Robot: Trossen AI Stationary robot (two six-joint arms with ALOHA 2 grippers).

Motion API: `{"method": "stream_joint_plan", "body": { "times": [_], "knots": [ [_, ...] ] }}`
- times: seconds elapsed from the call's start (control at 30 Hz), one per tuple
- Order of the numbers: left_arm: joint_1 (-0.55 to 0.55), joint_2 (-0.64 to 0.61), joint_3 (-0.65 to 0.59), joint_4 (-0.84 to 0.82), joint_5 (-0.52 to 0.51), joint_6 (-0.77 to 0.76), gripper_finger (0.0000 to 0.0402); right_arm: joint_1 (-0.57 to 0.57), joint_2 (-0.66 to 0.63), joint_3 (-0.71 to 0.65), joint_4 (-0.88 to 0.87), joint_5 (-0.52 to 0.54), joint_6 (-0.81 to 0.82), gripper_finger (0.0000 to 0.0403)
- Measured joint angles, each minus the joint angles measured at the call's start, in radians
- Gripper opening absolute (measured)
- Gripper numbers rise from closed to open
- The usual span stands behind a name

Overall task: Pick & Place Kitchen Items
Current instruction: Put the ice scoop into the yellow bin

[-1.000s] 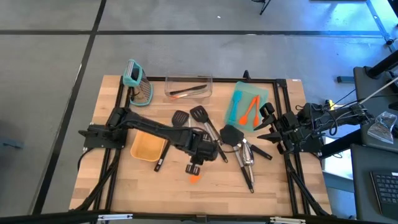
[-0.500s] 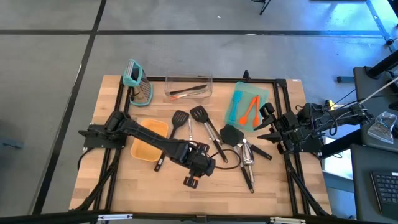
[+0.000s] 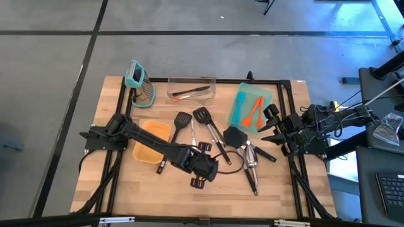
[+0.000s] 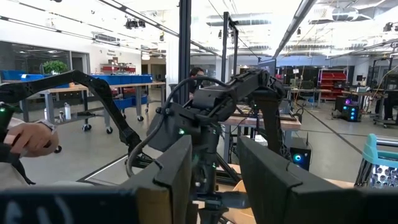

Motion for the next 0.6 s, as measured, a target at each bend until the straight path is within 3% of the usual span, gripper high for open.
{"method": "stream_joint_plan", "body": {
  "times": [0.13, 0.47, 0.6],
  "knots": [
    [-0.012, 0.000, 0.000, 0.048, -0.044, 0.015, 0.0092, 0.000, 0.000, 0.000, -0.001, 0.000, 0.000, 0.0135],
    [-0.023, -0.002, -0.005, 0.103, -0.029, 0.040, 0.0044, 0.000, 0.000, 0.000, -0.001, 0.000, 0.000, 0.0135],
    [-0.028, -0.022, -0.082, 0.210, -0.037, 0.036, 0.0041, 0.000, 0.000, 0.000, -0.002, 0.000, 0.000, 0.0135]
  ]
}}
